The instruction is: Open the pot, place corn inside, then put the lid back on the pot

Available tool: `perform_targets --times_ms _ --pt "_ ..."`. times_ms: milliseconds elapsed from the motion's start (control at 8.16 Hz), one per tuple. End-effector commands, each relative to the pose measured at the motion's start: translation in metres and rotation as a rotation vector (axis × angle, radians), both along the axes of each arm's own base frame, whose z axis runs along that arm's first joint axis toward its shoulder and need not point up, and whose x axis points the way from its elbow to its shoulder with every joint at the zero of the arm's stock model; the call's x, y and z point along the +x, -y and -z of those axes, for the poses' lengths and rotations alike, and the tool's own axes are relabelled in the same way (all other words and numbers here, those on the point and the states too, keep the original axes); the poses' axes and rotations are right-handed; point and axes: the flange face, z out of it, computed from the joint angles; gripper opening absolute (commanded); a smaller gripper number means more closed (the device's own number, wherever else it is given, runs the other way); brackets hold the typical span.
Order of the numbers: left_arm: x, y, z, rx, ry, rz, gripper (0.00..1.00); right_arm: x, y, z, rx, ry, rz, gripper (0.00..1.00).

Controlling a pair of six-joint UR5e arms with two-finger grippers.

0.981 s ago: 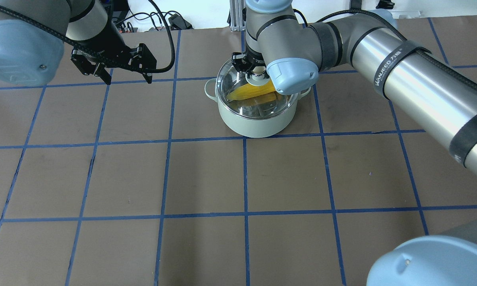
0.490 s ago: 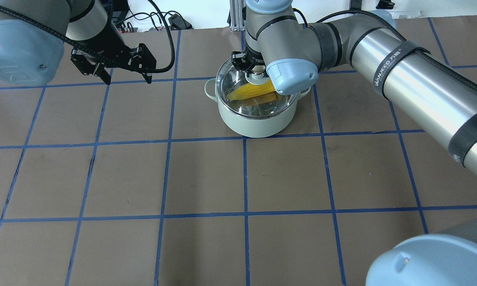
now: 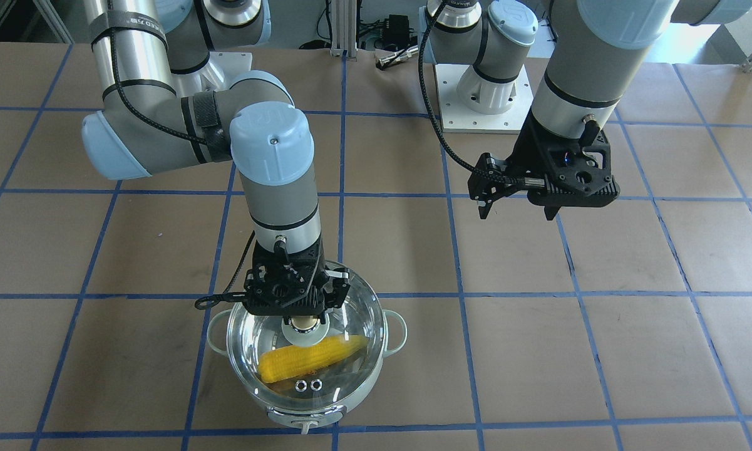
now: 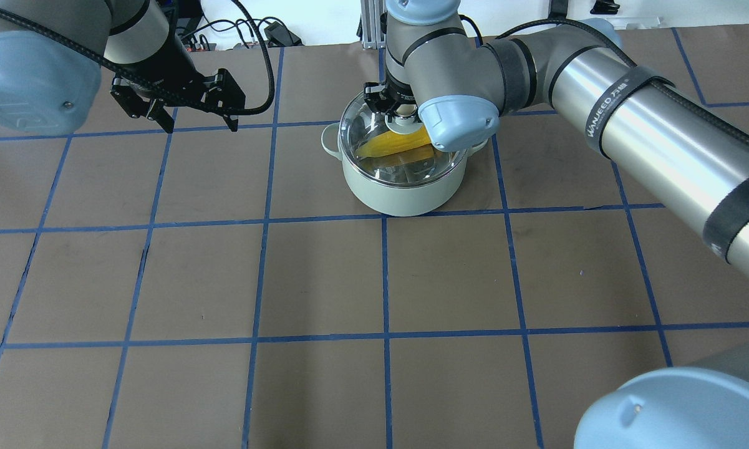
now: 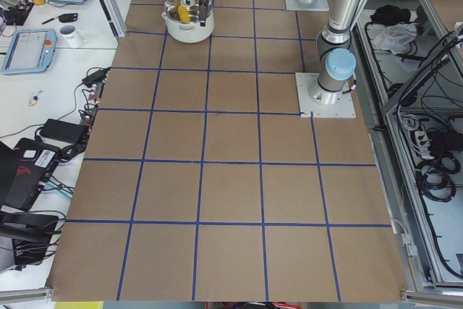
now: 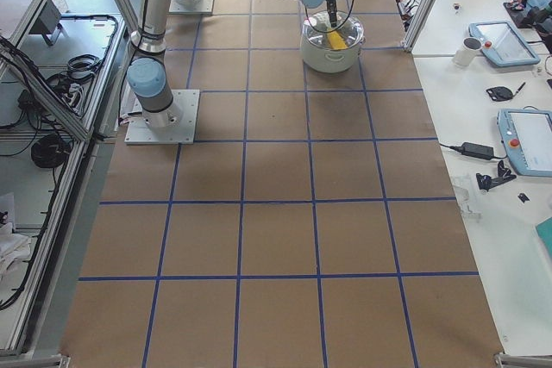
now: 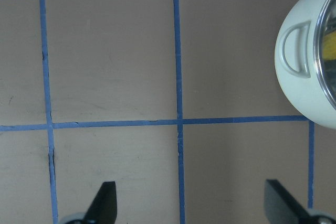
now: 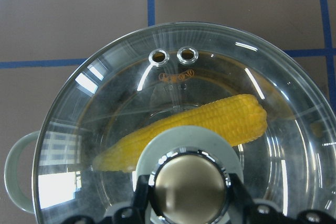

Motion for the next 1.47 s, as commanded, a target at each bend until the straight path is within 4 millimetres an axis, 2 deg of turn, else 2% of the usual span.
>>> perform_targets --times_ms 0,123,368,490,735,858,981,1103,1226,1348 --pt "0.000 -0.002 0.004 0.007 0.000 -0.004 1.00 0.000 -0.001 0.001 -0.005 -0.001 -0.002 0.95" --pt "0.000 -0.002 0.005 0.008 0.000 0.002 1.00 -0.003 -0.001 -0.006 -0.011 0.001 0.005 1.00" --pt "0.000 -0.002 0.004 0.007 0.002 0.000 1.00 -0.016 -0.017 -0.049 -0.024 0.004 0.010 1.00" --pt "0.000 -0.002 0.004 0.007 0.002 0.000 1.00 -0.036 -0.031 -0.080 -0.003 -0.009 0.009 1.00" --pt "0.000 -0.002 0.004 0.005 0.002 0.000 1.00 -0.107 -0.078 -0.144 0.112 -0.054 -0.008 1.00" --pt "0.001 -0.002 0.004 0.005 0.002 -0.001 1.00 -0.138 -0.098 -0.167 0.142 -0.064 -0.023 1.00" --pt "0.001 -0.002 0.004 0.005 0.002 0.000 1.00 -0.157 -0.118 -0.180 0.177 -0.071 -0.036 1.00" --pt "0.002 -0.001 0.003 0.004 0.000 -0.006 1.00 -0.171 -0.128 -0.186 0.200 -0.075 -0.040 1.00" --pt "0.008 0.000 0.003 0.005 0.000 -0.015 1.00 -0.182 -0.130 -0.190 0.202 -0.081 -0.023 1.00" --pt "0.009 0.001 0.004 0.007 0.000 -0.015 1.00 -0.182 -0.134 -0.191 0.208 -0.073 -0.022 1.00"
